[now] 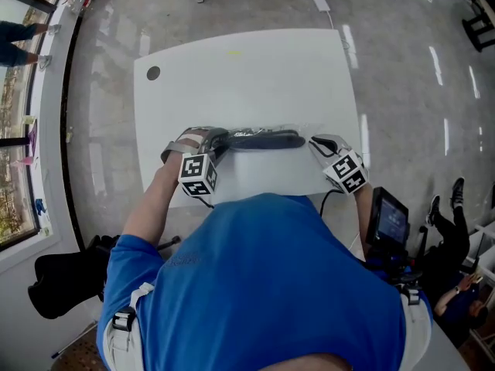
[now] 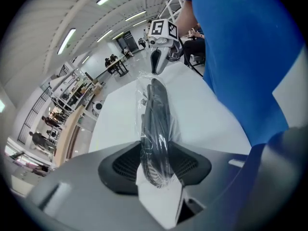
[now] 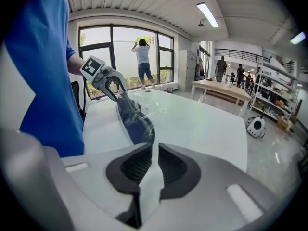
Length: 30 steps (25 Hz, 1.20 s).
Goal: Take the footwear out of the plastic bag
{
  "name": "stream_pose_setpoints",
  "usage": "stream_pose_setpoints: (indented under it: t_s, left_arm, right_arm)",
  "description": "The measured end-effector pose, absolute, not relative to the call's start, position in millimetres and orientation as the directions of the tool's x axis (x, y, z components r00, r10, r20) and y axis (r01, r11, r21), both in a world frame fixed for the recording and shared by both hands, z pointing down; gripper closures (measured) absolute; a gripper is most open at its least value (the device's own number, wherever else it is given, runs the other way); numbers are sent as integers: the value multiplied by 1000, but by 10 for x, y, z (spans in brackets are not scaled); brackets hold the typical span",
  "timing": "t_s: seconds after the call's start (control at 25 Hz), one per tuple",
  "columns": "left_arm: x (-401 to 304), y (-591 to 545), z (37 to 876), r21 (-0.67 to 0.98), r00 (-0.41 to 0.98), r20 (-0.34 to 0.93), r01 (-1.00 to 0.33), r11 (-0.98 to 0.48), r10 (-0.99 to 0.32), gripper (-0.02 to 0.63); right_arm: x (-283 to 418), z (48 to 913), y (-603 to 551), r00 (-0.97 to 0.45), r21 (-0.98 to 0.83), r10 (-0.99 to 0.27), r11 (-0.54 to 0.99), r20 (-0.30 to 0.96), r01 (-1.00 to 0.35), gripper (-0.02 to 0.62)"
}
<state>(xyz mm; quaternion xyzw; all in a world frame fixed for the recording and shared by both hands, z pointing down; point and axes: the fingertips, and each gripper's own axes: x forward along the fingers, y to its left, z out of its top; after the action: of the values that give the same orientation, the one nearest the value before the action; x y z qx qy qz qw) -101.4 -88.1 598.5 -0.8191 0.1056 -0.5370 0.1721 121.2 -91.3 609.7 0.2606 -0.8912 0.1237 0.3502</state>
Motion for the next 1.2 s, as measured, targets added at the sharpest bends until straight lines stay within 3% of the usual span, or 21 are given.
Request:
stream_pose_setpoints:
  t_s: [0.24, 0.48, 0.76, 0.96, 1.2]
  left_arm:
    - [-1040, -792, 5958, -489, 391, 808, 30, -872, -441, 419]
    - [-1063, -691, 5937, -542, 387, 785, 49, -839, -484, 419]
    - [-1119, -649, 5929, -581, 373, 760, 20, -814, -533, 420]
    - [-1152, -639, 5904, -592, 368, 753, 16, -806, -546, 420]
    - [-1146, -613, 5921, -601, 372, 747, 20, -799, -552, 420]
  right_arm:
    - [1089, 6154, -812, -624, 34, -305, 913, 719, -407, 560]
    - [956, 6176, -697, -634, 47, -208, 964, 745, -261, 440]
    - [865, 6367, -542, -591, -25, -90, 983, 802, -184, 411]
    - [724, 6339, -609, -616, 33, -167, 974, 770, -222, 411]
    - [632, 6276, -609, -660, 49, -172, 978, 732, -201, 411]
